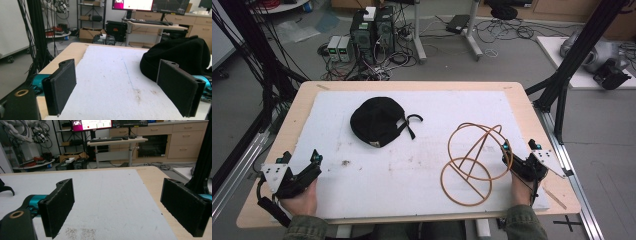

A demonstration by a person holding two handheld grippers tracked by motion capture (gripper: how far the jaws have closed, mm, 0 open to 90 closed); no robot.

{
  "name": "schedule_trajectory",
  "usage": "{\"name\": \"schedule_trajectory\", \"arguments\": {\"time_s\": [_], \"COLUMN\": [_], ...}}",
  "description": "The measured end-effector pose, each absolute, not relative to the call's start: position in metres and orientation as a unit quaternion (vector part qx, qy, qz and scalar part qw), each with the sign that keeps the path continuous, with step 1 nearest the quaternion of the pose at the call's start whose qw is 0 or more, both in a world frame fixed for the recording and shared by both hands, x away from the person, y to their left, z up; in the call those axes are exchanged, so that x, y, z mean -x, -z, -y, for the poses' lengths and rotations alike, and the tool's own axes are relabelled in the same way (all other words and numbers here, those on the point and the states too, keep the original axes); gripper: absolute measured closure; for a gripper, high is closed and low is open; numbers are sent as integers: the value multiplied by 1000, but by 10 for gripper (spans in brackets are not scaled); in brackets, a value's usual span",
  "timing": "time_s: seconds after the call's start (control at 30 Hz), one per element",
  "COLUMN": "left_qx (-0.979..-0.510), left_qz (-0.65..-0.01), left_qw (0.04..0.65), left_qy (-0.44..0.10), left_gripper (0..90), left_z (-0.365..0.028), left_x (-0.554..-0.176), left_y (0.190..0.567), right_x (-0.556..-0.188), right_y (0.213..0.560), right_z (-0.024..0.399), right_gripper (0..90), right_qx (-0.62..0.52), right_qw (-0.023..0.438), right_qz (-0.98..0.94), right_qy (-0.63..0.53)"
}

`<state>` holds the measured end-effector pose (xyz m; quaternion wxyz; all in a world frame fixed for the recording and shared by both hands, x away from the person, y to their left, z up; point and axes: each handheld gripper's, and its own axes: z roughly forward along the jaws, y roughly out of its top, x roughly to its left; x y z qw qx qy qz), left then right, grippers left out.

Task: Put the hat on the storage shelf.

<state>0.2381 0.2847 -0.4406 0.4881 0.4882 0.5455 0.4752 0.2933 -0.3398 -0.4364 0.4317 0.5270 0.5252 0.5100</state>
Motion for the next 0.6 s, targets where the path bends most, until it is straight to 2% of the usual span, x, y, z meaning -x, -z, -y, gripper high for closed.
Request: {"name": "schedule_trajectory", "arguments": {"time_s": [0.6], "left_qx": [-491], "left_qz": [-539], "left_qw": [498], "left_qy": [-469], "left_gripper": [162], "left_z": [-282], "left_x": [-241], "left_y": [442], "right_x": [-292], "right_y": [438], "right_z": [338], "right_gripper": [110], "right_qx": [-522], "right_qw": [429], "right_qz": [-530], "right_qy": [-512]}}
